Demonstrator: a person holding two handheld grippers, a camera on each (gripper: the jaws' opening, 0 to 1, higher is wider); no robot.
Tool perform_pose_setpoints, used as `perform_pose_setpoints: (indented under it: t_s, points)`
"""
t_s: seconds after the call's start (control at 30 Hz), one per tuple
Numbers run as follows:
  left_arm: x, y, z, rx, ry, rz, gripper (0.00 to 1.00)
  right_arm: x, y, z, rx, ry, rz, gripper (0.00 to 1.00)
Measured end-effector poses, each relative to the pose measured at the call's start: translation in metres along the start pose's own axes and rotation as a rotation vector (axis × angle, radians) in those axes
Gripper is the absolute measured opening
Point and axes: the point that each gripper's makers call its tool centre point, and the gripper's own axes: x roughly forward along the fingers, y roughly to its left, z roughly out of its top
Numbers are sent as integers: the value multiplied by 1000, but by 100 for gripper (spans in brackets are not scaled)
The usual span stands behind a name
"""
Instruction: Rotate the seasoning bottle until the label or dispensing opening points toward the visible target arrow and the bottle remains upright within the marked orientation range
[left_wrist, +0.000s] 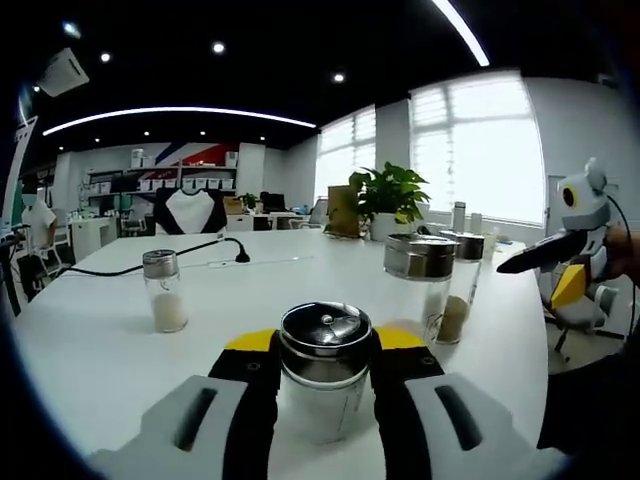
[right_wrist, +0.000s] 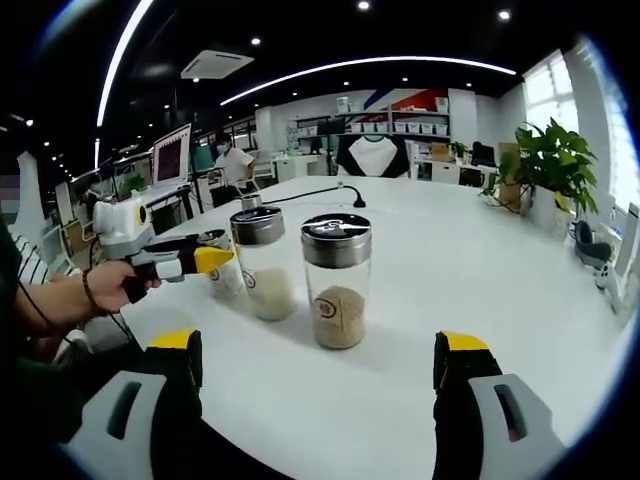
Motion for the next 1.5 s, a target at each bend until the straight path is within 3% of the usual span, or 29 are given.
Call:
perform_pose_setpoints:
  t_s: [0.77, 1.07, 1.5]
  points:
    - [1, -7, 0, 13, -11, -198, 37, -1, 1, -1, 0, 4, -2, 99]
    - [0, -12, 0, 17, -7, -314, 37, 0, 2, 0, -2, 1, 1, 99]
    - [0, -14, -1, 33, 1, -402, 37, 0, 2, 1, 2, -3, 1, 99]
